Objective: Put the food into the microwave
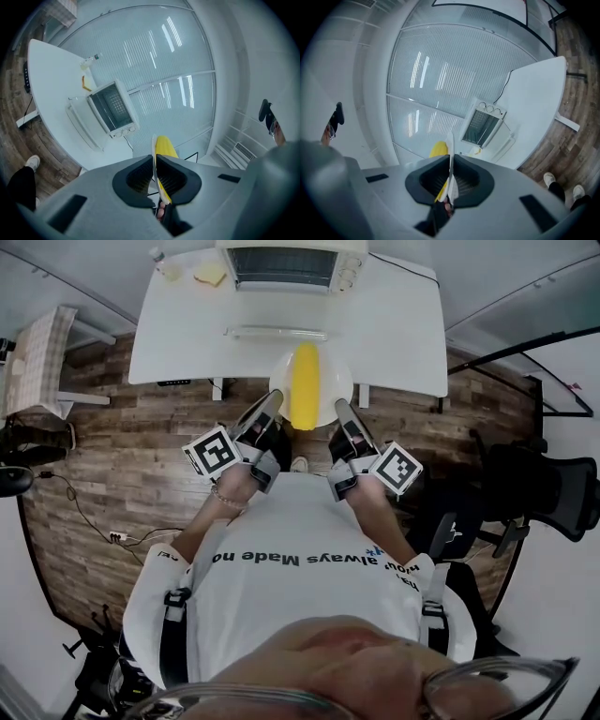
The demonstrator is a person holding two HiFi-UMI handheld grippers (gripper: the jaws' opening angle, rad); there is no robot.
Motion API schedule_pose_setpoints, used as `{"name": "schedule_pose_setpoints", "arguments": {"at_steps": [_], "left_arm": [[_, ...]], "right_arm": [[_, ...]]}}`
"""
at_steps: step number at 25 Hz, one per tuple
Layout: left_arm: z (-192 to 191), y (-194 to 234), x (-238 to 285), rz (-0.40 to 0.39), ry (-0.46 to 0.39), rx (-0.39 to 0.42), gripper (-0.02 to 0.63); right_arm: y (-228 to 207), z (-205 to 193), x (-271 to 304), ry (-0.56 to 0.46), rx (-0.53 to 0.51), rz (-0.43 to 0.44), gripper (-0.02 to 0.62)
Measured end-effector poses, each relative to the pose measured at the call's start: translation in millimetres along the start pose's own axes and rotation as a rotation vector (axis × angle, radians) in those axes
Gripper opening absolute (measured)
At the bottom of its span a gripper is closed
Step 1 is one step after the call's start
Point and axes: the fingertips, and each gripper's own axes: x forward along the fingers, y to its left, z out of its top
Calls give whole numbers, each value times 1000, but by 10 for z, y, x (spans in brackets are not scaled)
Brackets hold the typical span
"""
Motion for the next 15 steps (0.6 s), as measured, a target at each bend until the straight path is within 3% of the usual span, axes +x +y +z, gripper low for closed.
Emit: {"name": "schedule_pose_setpoints", "arguments": {"at_steps": [3, 7, 15], "left_arm": [[253, 73, 136, -8, 5, 33, 20], [565, 202, 296, -1, 4, -4, 20], [1338, 416, 668, -23, 11, 2, 20]], "right_arm": [[-6, 76, 277, 3, 1, 0, 25], [-25, 156, 649, 2, 5, -8, 25], [2, 365, 1497, -11, 1, -6, 25]]}}
